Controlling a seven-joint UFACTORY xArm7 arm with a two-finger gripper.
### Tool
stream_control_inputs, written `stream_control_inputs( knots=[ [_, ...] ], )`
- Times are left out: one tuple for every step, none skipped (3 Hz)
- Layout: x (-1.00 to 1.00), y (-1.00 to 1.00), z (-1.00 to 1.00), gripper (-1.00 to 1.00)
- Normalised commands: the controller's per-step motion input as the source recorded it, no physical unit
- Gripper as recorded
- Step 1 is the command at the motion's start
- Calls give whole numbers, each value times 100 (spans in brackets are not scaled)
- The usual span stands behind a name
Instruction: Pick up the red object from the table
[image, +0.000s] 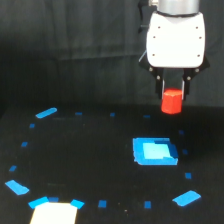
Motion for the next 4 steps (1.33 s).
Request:
stream_control_inputs(
  knots=[
    [-4, 14, 100, -100],
    [37, -29, -47, -100],
    [25, -42, -33, -100],
    [43, -60, -32, -100]
  ],
)
